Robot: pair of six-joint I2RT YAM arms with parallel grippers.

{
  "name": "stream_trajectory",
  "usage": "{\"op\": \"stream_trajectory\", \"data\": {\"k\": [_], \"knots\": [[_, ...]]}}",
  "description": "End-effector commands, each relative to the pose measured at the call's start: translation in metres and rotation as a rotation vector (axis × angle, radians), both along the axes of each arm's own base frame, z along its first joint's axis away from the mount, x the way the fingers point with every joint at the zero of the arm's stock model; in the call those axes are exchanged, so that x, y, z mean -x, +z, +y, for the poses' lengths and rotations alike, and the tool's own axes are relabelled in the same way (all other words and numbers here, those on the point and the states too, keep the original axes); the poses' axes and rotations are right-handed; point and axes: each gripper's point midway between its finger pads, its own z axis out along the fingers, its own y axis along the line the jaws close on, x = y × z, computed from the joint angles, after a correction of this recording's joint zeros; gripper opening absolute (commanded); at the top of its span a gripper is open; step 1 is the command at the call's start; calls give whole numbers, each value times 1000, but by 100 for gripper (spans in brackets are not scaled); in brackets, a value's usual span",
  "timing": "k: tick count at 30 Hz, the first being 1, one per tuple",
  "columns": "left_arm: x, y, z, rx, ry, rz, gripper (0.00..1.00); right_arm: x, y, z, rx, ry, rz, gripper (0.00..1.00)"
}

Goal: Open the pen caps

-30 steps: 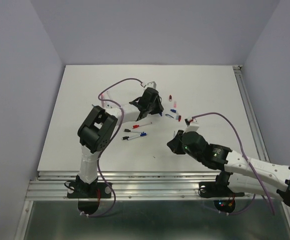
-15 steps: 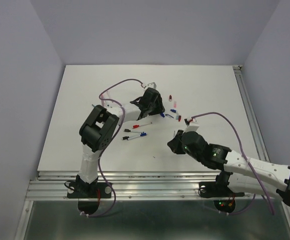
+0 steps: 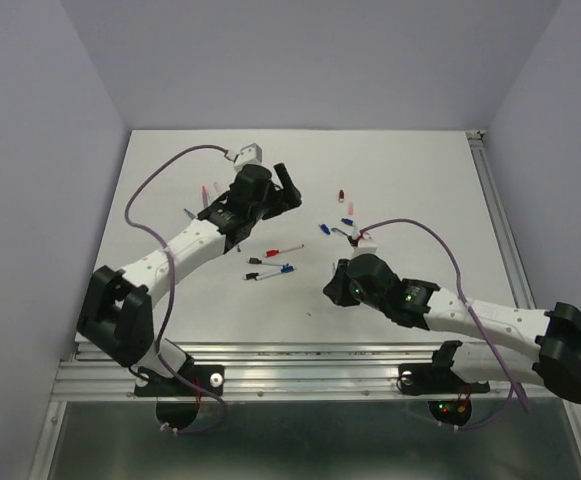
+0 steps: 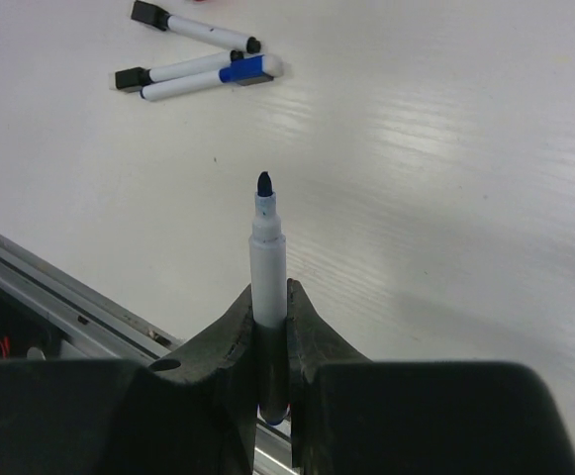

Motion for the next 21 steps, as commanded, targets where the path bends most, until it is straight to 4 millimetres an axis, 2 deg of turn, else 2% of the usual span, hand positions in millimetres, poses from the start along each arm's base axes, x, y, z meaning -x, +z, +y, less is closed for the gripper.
{"op": "stream_trajectory", "data": {"k": [1, 2, 3, 4, 5, 6, 7, 8, 9, 10, 11, 13, 14, 17, 20, 21], "knots": [[36, -18, 79, -117, 234, 62, 99, -25, 50, 50, -137, 126, -90, 1], [46, -5, 88, -94, 249, 36, 99, -26, 66, 67, -175, 187, -106, 1], [54, -8, 96, -90, 266, 43, 99, -30, 50, 77, -136, 216, -78, 1], [70, -27, 110, -122, 293, 86, 99, -32, 48, 84, -118, 258, -82, 1], [78, -29, 116, -97, 319, 94, 99, -34, 49, 94, -115, 294, -78, 1], [86, -20, 122, -61, 334, 76, 99, -38, 45, 103, -98, 316, -74, 1], [100, -26, 136, -46, 376, 87, 99, -49, 42, 119, -82, 345, -68, 1], [106, -30, 140, -45, 379, 87, 99, -53, 36, 128, -65, 364, -55, 1], [115, -45, 146, -59, 380, 101, 99, -65, 54, 144, -81, 381, -96, 1], [118, -47, 149, -52, 386, 95, 99, -72, 53, 151, -72, 383, -98, 1], [123, -45, 152, -31, 395, 86, 99, -76, 21, 155, -9, 391, -33, 1], [131, -54, 157, -24, 404, 106, 99, -92, 18, 165, 15, 395, -39, 1], [134, -53, 158, -18, 399, 98, 99, -105, 16, 177, 19, 393, -47, 1], [137, -51, 165, -34, 408, 86, 99, -129, 4, 184, 57, 379, -37, 1], [139, -49, 170, -43, 419, 75, 99, -161, -8, 205, 73, 377, -45, 2], [140, -50, 172, -50, 424, 77, 99, -166, 5, 210, 58, 386, -76, 2]]}}
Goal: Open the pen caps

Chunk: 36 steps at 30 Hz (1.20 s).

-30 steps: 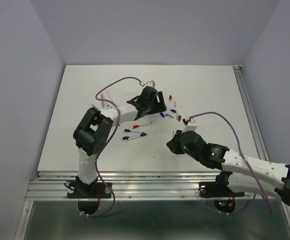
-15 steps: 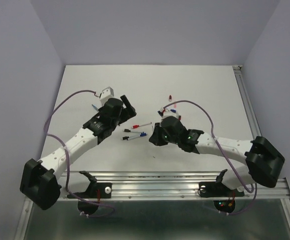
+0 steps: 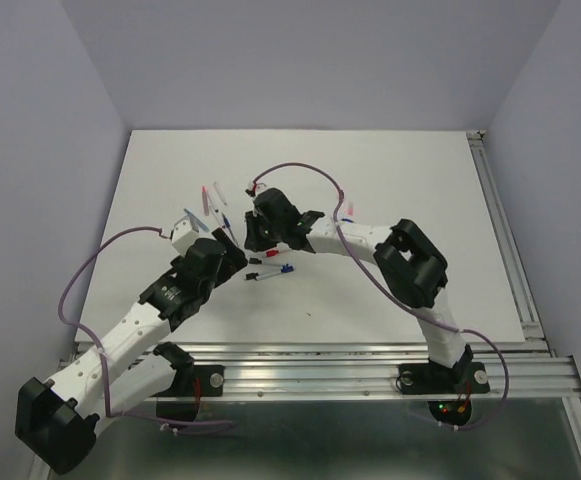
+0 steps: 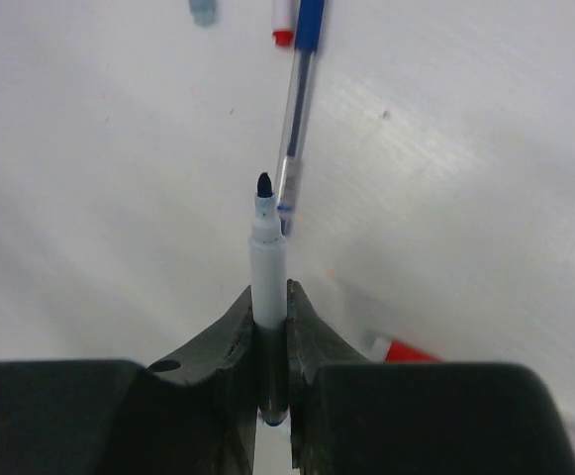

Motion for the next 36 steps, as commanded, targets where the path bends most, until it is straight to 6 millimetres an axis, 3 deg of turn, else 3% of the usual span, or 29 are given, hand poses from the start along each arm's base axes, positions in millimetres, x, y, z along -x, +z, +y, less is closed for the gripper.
{"op": "stream_trajectory", "data": {"k": [1, 7, 14, 19, 28, 32, 36], "knots": [[2, 2, 14, -34, 51, -17, 99, -36, 14, 20, -7, 33, -75, 2], [4, -3, 14, -41, 43, -4, 99, -66, -2, 36, 42, 22, -95, 7], [4, -3, 14, -40, 37, -9, 99, -68, -23, 37, 74, 10, -60, 20], [3, -2, 15, -40, 40, -15, 99, -70, -22, 37, 76, -1, -62, 33], [5, -1, 14, -29, 40, -16, 99, -67, -2, 35, 58, -2, -72, 45], [5, 2, 9, -15, 12, -23, 99, -67, 28, 26, 56, 19, -143, 54], [5, 2, 8, -7, 4, -27, 99, -58, 42, 10, 95, 89, -200, 62]]}}
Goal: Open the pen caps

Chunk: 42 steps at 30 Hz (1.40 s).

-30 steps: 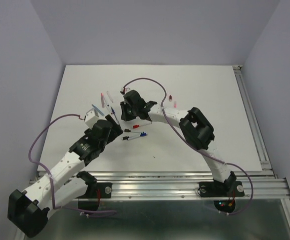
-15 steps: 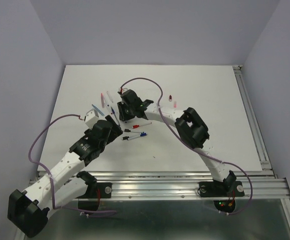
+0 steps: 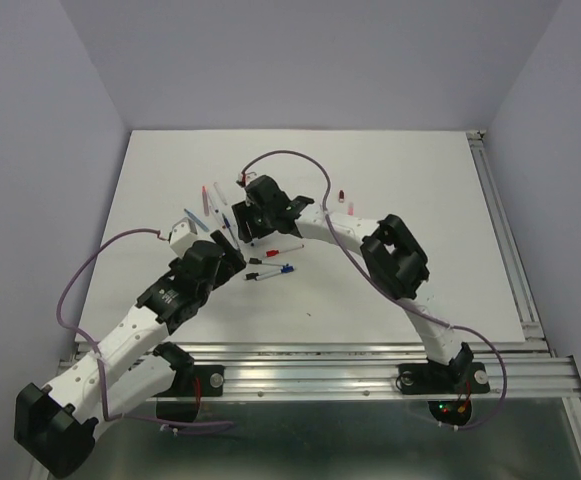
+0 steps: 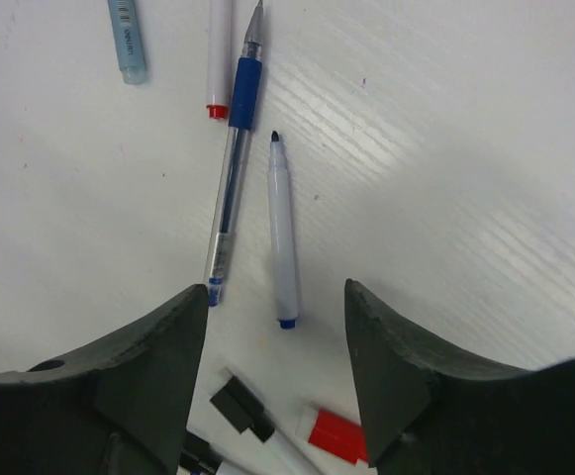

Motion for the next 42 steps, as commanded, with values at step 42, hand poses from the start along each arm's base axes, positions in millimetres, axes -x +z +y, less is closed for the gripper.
{"op": "stream_trajectory", "data": {"k": [42], "knots": [[1, 9, -2, -2, -34, -24, 99, 13, -32, -109, 378, 644, -170, 75]]}}
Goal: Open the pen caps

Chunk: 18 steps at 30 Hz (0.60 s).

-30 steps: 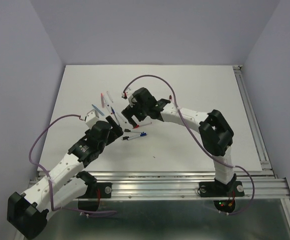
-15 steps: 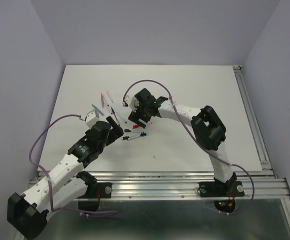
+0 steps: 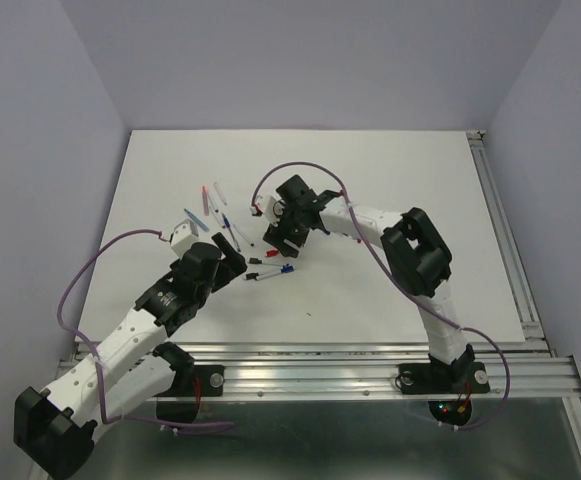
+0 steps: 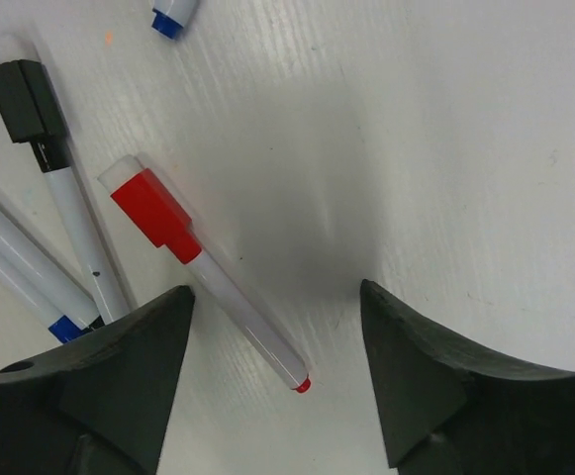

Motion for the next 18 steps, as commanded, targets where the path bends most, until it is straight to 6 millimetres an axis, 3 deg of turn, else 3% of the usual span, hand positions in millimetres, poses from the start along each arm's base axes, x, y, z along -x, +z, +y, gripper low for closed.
{"op": "stream_trajectory", "data": {"k": [1, 2, 5, 11, 14, 18], "knots": [[-5, 8, 2, -17, 7, -24, 99, -3, -14, 7, -5, 58, 24, 68], [-5, 8, 2, -19, 6, -23, 99, -3, -14, 7, -5, 58, 24, 68], [-5, 7, 2, -22, 10, -18, 99, 0, -26, 5, 13, 62, 44, 48], [-5, 9, 3, -20, 13, -19, 99, 7, -40, -1, 31, 65, 73, 28], [-4, 9, 3, -17, 13, -21, 99, 7, -43, -4, 45, 66, 74, 22], [-4, 11, 3, -7, 17, -25, 99, 9, -38, -5, 48, 58, 79, 6]]}}
